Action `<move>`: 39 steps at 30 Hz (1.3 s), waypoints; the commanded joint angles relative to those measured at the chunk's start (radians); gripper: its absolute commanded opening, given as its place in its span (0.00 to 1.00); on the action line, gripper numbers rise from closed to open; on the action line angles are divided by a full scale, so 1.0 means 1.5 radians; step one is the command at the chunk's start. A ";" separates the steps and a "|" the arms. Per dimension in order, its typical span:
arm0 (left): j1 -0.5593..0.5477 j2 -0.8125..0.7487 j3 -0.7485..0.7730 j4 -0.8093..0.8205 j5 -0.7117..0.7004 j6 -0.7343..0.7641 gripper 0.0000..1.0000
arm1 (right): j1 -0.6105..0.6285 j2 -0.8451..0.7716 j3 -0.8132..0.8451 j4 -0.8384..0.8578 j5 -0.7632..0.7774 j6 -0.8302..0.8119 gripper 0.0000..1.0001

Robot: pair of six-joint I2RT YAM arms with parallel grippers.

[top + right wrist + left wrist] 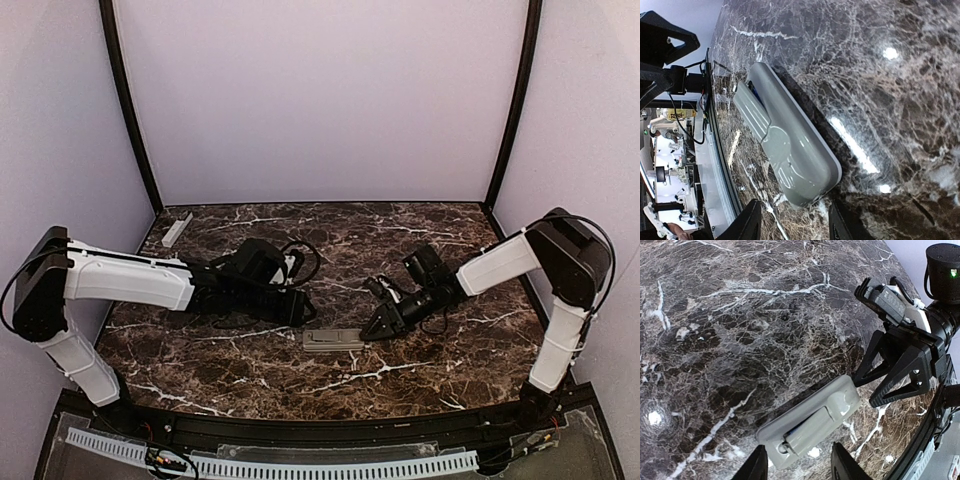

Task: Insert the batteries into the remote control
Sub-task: Adjust the remote control without the battery cover.

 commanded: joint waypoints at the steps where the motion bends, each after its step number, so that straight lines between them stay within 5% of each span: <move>1: -0.016 0.015 0.029 -0.004 -0.019 -0.069 0.42 | -0.001 -0.040 -0.025 0.010 0.006 0.016 0.46; 23: -0.050 0.055 0.045 -0.059 -0.070 -0.126 0.26 | 0.026 0.006 -0.025 0.063 0.008 0.066 0.36; 39: -0.060 0.050 0.041 -0.087 -0.113 -0.149 0.26 | 0.047 0.006 -0.031 0.083 -0.006 0.085 0.32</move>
